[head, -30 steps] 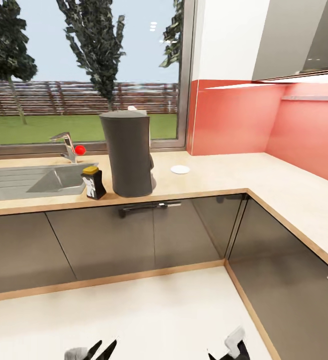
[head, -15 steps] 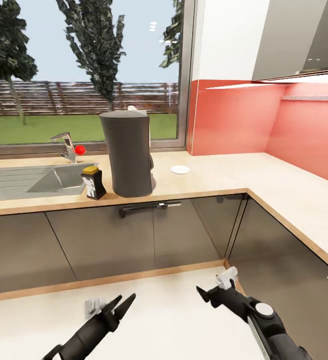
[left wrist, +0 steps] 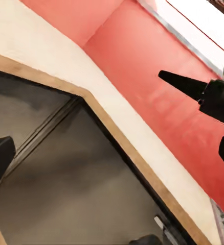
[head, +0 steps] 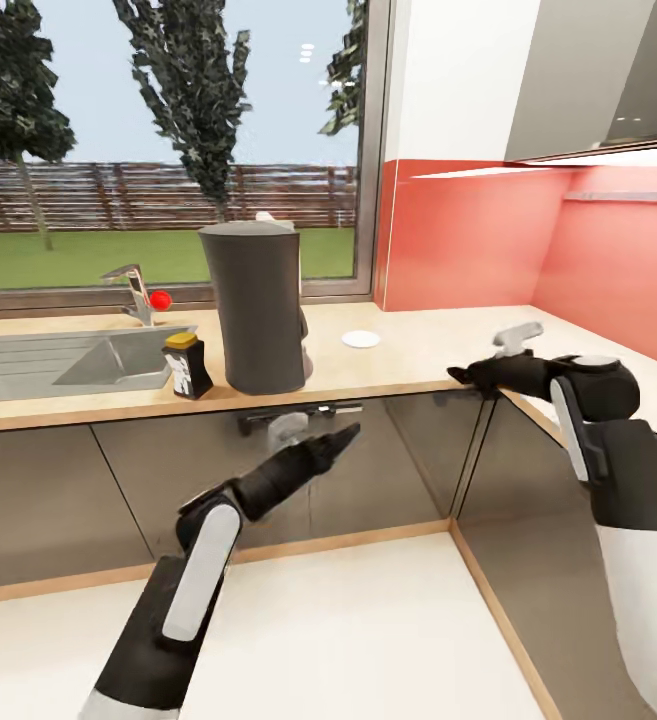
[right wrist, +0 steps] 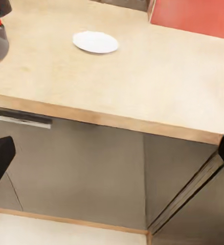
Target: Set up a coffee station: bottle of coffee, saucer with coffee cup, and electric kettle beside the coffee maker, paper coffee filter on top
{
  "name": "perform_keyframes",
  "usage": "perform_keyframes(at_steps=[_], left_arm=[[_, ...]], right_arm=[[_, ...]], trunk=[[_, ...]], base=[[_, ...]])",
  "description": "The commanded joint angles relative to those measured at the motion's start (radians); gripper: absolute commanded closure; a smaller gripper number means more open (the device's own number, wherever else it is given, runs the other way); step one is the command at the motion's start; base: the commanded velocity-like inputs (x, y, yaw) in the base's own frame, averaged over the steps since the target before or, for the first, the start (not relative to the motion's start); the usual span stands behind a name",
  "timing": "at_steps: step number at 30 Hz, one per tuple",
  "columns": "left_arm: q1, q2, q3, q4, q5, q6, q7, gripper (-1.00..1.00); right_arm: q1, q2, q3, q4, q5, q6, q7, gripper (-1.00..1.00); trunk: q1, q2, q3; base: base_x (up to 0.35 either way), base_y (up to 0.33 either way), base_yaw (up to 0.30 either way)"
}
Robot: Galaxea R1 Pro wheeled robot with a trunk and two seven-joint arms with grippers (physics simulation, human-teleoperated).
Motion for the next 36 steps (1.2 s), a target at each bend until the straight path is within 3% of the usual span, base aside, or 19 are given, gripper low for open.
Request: perform_keyframes(at_steps=[1, 2, 6, 8, 9, 13, 18, 19, 22, 36], left_arm=[[-0.110, -0.001, -0.004, 0.015, 0.004, 0.030, 0.053, -1.00], [-0.207, -0.001, -0.006, 0.050, 0.028, 0.038, 0.105, -1.00], [-0.354, -0.001, -0.007, 0.181, 0.088, 0.044, 0.183, -1.00], [-0.422, -0.001, -0.009, 0.275, 0.105, 0.044, 0.208, -1.00], [-0.450, -0.001, -0.009, 0.319, 0.111, 0.043, 0.218, -1.00], [-0.484, -0.001, -0.010, 0.371, 0.118, 0.042, 0.227, -1.00], [-0.497, -0.001, -0.021, 0.385, 0.121, 0.037, 0.204, -1.00], [-0.500, -0.001, -0.047, 0.386, 0.122, -0.014, 0.192, -1.00], [-0.500, -0.001, -0.069, 0.387, 0.122, -0.037, 0.189, -1.00], [-0.500, -0.001, -0.079, 0.391, 0.122, -0.042, 0.188, -1.00]], right_arm=[[-0.091, -0.020, 0.001, 0.039, 0.018, 0.017, 0.008, -1.00], [-0.167, -0.061, 0.002, 0.108, 0.021, 0.022, 0.010, -1.00], [-0.260, -0.141, 0.002, 0.261, 0.020, 0.024, 0.055, -1.00], [-0.294, -0.185, 0.002, 0.351, 0.018, 0.023, 0.133, -1.00], [-0.307, -0.210, 0.002, 0.398, 0.018, 0.021, 0.198, -1.00], [-0.323, -0.247, 0.002, 0.455, 0.021, 0.007, 0.333, -1.00], [-0.330, -0.261, 0.005, 0.477, 0.023, -0.003, 0.395, -1.00], [-0.331, -0.265, 0.007, 0.481, 0.023, -0.004, 0.411, -1.00], [-0.331, -0.266, 0.006, 0.482, 0.023, -0.002, 0.419, -1.00], [-0.327, -0.265, 0.008, 0.482, 0.023, -0.001, 0.420, -1.00]], trunk=[[0.000, -0.001, -0.001], [0.000, -0.001, -0.001], [0.000, -0.001, -0.001], [0.000, -0.001, -0.001], [0.000, -0.001, -0.001], [0.000, -0.001, -0.001], [0.000, -0.001, -0.001], [0.000, -0.001, -0.001], [0.000, -0.001, -0.001], [0.000, -0.001, 0.000]], base=[[0.000, 0.000, 0.000], [0.000, 0.000, 0.000], [0.000, 0.000, 0.000], [0.000, 0.000, 0.000], [0.000, 0.000, 0.000], [0.000, 0.000, 0.000], [0.000, 0.000, 0.000], [0.000, 0.000, 0.000], [0.058, -0.044, 0.000], [0.235, -0.191, 0.055]])
